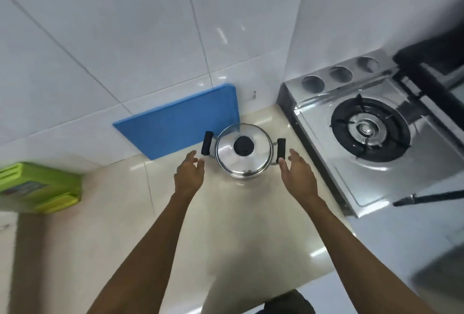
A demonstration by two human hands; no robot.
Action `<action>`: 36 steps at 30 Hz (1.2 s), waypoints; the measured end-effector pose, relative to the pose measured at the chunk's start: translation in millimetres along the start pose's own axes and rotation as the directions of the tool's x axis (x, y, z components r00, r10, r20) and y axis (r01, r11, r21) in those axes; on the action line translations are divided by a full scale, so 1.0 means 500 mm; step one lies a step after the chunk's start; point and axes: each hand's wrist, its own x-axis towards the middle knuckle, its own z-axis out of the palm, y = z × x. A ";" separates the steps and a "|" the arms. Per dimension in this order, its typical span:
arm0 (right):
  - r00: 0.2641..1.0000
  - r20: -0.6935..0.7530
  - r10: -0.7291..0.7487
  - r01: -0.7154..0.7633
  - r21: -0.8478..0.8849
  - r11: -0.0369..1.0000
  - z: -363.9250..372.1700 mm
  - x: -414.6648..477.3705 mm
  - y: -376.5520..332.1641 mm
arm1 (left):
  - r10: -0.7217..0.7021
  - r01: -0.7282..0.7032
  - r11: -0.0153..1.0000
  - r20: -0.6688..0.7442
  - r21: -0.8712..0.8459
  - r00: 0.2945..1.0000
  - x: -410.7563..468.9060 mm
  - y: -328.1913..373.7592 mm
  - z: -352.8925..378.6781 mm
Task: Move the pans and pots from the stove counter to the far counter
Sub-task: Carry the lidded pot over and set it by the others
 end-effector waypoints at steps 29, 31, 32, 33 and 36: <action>0.980 0.107 -0.171 0.133 0.292 0.947 -0.007 0.010 0.014 | -0.384 0.257 0.698 -0.046 -0.668 0.922 -0.235 -0.065 0.039; 0.961 0.149 -0.233 0.177 0.317 0.932 0.005 -0.052 -0.008 | -0.417 0.237 0.673 -0.094 -0.701 0.904 -0.319 -0.109 -0.001; 0.948 0.174 -0.267 0.199 0.332 0.922 0.014 -0.083 -0.025 | -0.439 0.225 0.659 -0.124 -0.718 0.890 -0.361 -0.133 -0.023; 0.933 0.196 -0.300 0.220 0.349 0.911 0.021 -0.110 -0.040 | -0.461 0.216 0.647 -0.150 -0.731 0.875 -0.398 -0.153 -0.041; 0.861 0.288 -0.419 0.296 0.387 0.873 0.070 -0.211 -0.105 | -0.562 0.195 0.618 -0.255 -0.761 0.787 -0.522 -0.230 -0.093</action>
